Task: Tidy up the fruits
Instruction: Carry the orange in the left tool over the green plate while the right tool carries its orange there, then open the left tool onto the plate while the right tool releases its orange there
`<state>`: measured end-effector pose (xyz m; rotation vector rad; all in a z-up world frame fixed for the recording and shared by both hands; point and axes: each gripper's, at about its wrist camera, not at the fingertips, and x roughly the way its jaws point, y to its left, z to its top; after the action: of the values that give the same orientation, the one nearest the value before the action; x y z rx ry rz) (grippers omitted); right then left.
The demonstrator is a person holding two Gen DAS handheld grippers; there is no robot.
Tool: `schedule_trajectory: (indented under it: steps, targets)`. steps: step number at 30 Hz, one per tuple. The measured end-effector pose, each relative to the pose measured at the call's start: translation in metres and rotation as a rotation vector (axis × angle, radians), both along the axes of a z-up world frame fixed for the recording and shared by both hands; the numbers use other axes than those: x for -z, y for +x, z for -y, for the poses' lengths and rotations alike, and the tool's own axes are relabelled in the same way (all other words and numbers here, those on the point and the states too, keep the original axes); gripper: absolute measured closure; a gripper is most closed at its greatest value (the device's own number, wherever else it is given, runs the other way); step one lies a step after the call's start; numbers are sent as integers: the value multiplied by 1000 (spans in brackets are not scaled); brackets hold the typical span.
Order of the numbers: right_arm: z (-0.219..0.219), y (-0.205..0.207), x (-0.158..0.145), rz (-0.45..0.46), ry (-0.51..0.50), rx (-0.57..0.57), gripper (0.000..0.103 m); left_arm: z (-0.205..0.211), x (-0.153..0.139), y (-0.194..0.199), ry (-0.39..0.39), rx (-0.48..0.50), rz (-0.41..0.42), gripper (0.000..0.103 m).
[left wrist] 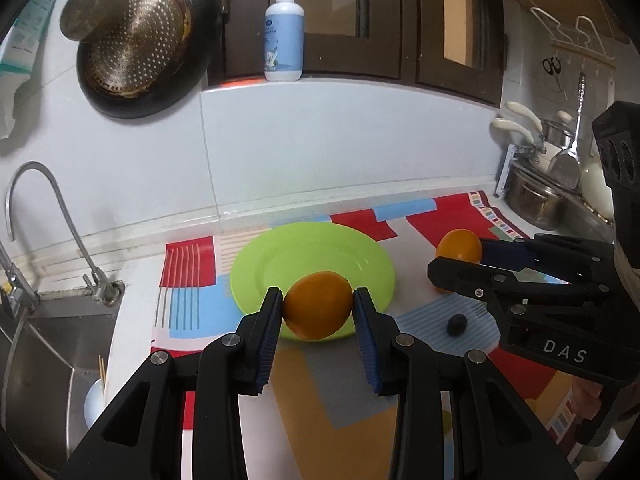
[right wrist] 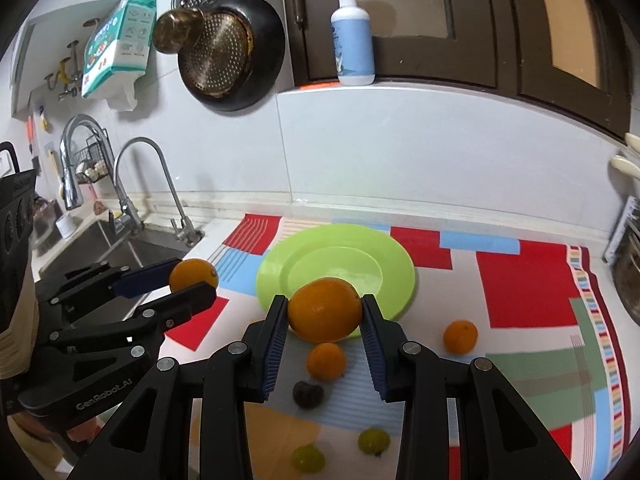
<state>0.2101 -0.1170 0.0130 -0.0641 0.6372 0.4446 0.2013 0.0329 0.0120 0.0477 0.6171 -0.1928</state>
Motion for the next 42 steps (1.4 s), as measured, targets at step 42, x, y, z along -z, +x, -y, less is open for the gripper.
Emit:
schedule_trajectory:
  steps: [42]
  targets:
    - [-33,140,92,-243,-163,-99,64,-9,86,121,28,40,-206,58]
